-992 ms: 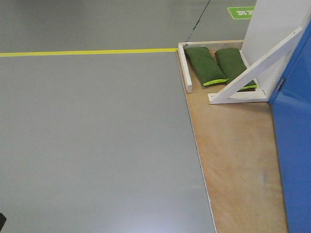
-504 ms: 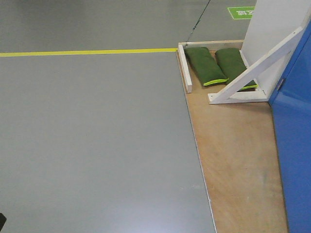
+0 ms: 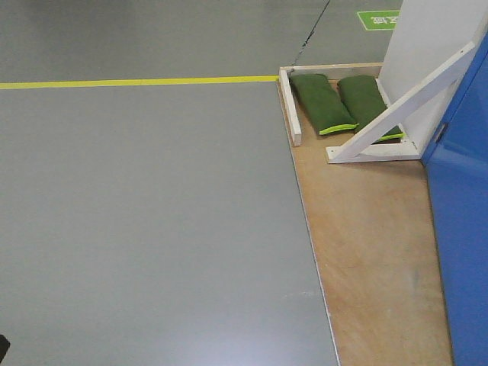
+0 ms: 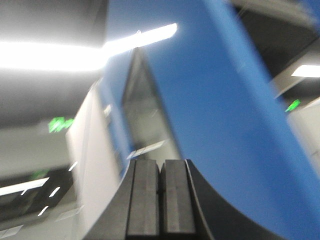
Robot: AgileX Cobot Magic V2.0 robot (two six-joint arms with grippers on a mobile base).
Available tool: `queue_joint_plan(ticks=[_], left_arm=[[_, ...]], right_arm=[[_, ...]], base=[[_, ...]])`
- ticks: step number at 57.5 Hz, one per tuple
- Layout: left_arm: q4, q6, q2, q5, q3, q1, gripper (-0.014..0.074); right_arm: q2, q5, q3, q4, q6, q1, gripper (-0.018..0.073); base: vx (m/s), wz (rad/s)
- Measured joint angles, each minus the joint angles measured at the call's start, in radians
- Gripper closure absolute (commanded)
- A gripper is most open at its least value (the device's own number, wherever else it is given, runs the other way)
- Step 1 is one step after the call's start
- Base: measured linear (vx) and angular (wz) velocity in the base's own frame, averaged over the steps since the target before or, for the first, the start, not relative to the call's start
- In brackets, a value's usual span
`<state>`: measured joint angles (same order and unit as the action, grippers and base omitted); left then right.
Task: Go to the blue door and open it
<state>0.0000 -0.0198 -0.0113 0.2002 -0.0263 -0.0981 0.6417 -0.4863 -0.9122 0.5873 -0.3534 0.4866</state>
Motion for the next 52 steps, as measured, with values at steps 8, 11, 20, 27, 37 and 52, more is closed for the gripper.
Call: queue_joint_plan(ticks=[8, 11, 20, 27, 37, 52], left_arm=[[0.000, 0.000, 0.000, 0.000, 0.000, 0.000, 0.0524], [0.000, 0.000, 0.000, 0.000, 0.000, 0.000, 0.0524], [0.000, 0.000, 0.000, 0.000, 0.000, 0.000, 0.0524], [0.000, 0.000, 0.000, 0.000, 0.000, 0.000, 0.0524], [0.000, 0.000, 0.000, 0.000, 0.000, 0.000, 0.0524], [0.000, 0.000, 0.000, 0.000, 0.000, 0.000, 0.0524]], right_arm=[[0.057, -0.205, -0.070, 0.235, -0.244, 0.000, 0.0561], [0.078, -0.256, -0.103, 0.329, -0.318, 0.000, 0.0561], [0.172, -0.328, -0.228, 0.520, -0.504, 0.002, 0.0561], [0.253, -0.294, -0.307, 0.572, -0.551, 0.002, 0.0561], [0.367, -0.192, -0.359, 0.574, -0.557, 0.002, 0.0561], [0.456, -0.016, -0.359, 0.423, -0.558, 0.002, 0.0561]], base=[[0.00, 0.00], [0.00, 0.00], [0.00, 0.00], [0.00, 0.00], [0.00, 0.00], [0.00, 0.00]])
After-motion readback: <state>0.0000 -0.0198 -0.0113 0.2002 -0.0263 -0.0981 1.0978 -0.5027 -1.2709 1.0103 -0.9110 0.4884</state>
